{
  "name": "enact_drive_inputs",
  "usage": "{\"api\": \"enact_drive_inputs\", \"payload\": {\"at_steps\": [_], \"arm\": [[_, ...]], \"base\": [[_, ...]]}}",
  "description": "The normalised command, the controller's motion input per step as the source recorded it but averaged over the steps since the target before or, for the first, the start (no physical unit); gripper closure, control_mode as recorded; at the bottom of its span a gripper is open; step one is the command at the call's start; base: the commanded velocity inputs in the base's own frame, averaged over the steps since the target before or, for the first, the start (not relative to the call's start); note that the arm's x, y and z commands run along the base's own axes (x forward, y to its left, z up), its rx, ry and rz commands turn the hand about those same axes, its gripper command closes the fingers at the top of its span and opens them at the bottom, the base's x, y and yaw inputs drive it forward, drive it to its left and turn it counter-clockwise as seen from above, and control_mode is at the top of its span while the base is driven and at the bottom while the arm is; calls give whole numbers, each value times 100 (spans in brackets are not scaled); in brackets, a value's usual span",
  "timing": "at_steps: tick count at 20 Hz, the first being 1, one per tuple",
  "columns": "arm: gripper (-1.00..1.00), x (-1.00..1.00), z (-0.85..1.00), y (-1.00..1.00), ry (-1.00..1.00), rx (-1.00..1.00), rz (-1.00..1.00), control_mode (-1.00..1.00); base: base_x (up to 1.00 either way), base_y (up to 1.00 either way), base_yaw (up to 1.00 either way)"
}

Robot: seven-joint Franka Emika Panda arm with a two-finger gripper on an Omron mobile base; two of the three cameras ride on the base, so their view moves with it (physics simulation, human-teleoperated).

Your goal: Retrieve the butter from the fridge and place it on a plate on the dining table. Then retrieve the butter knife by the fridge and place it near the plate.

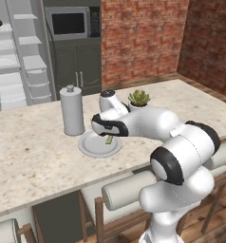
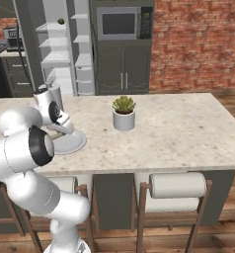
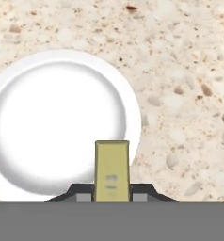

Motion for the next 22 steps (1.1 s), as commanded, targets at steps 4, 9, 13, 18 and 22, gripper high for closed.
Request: {"api": "enact_drive_inputs", "payload": {"at_steps": [4, 9, 13, 18, 22], "arm": [[100, 23, -24, 5, -11, 0, -12, -100], [100, 14, -23, 2, -9, 0, -12, -100], [100, 5, -28, 0, -2, 0, -11, -100], [100, 11, -30, 0, 0, 0, -11, -100], [100, 14, -25, 0, 0, 0, -10, -100]], "base": [[0, 0, 0], [0, 0, 0], [0, 0, 0], [0, 0, 0], [0, 0, 0]]}}
